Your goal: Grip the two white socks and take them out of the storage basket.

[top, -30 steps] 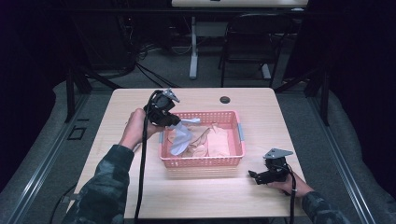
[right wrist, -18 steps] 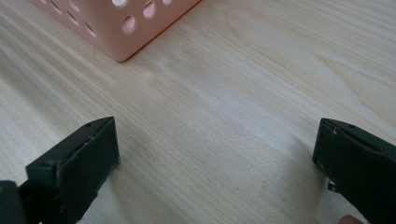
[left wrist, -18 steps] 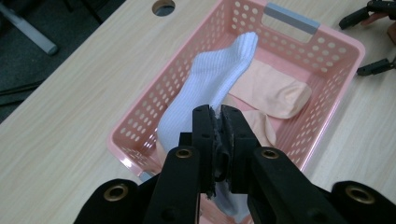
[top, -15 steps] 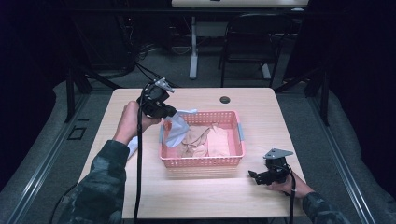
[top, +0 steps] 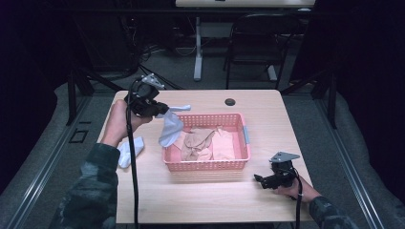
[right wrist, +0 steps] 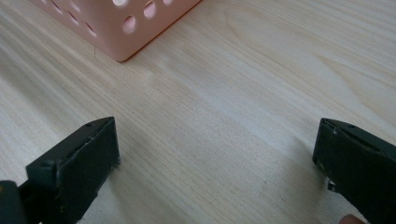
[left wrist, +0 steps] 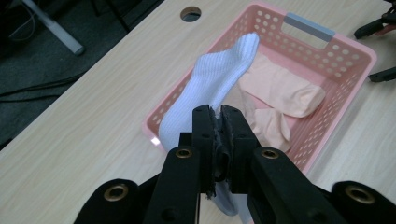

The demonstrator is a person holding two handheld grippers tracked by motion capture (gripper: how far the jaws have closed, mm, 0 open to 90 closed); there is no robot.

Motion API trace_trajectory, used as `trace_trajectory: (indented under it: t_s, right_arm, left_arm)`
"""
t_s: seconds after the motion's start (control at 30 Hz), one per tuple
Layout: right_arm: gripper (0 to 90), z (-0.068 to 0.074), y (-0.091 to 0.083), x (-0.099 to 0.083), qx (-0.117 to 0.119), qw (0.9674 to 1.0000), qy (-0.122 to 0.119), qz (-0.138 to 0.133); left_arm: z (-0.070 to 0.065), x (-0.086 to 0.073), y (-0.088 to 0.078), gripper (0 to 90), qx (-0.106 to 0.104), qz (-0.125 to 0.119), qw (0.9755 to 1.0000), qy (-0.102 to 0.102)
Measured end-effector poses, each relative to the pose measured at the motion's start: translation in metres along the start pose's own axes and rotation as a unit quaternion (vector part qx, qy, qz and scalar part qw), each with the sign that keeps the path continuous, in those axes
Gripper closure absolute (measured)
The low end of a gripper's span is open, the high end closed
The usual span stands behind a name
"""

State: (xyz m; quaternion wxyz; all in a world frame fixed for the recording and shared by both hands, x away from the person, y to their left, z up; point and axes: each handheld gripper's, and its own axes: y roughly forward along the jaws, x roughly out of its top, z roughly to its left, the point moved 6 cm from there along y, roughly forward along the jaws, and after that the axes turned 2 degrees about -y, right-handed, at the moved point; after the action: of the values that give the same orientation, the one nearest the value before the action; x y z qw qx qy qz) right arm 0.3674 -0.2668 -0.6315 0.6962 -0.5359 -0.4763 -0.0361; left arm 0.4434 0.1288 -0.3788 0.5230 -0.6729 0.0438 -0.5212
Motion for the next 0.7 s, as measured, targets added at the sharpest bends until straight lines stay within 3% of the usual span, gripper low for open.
trace_trajectory:
  t_s: [0.33,0.47,0.7]
  right_arm:
    - [0.0,0.0,0.0,0.0,0.0,1.0,-0.003,-0.002]
    - [0.0,0.0,0.0,0.0,0.0,1.0,-0.003,-0.001]
    - [0.0,0.0,0.0,0.0,0.0,1.0,-0.003,-0.001]
  left_arm:
    - [0.028,-0.033,-0.024,84.7,0.031,0.005,0.9988,-0.038]
    - [0.043,-0.053,-0.033,84.7,0.045,0.002,0.997,-0.063]
    - [0.058,-0.079,-0.032,84.7,0.054,0.015,0.9943,-0.091]
